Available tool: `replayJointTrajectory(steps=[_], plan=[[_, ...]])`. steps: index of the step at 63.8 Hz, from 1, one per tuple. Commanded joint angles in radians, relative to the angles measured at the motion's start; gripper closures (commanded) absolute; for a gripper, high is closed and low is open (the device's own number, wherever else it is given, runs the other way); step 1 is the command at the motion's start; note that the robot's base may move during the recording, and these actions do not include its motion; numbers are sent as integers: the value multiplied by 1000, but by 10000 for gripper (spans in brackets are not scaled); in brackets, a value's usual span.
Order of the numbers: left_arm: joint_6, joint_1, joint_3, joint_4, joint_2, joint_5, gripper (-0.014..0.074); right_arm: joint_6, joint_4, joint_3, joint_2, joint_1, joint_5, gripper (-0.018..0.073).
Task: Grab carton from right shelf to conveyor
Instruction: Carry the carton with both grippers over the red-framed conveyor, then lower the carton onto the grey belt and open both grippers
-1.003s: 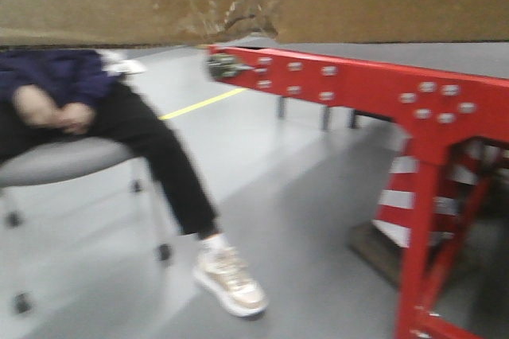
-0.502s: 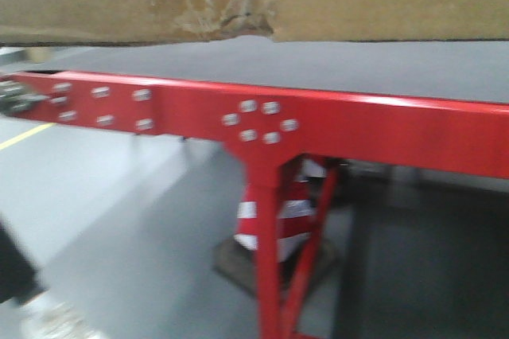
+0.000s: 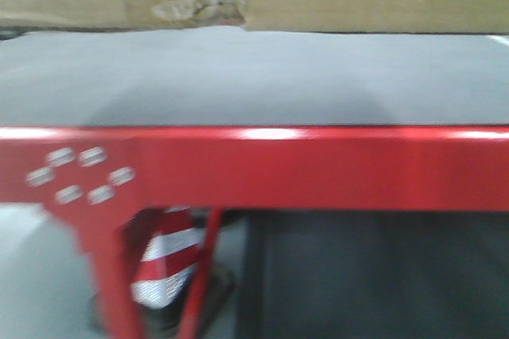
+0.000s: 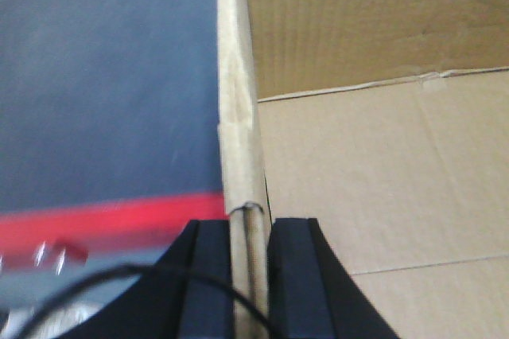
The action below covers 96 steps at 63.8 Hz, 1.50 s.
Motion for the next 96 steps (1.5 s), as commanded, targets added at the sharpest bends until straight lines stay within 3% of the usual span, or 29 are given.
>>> replayJointTrajectory(steps=[1, 41, 96], plan=[[1, 5, -7, 111, -4, -15, 614, -17, 19, -1, -18, -2, -36, 628], [1, 5, -7, 160, -4, -15, 614, -17, 19, -1, -18, -2, -36, 628], [1, 5, -7, 164, -4, -15, 614, -17, 19, -1, -18, -2, -36, 628]])
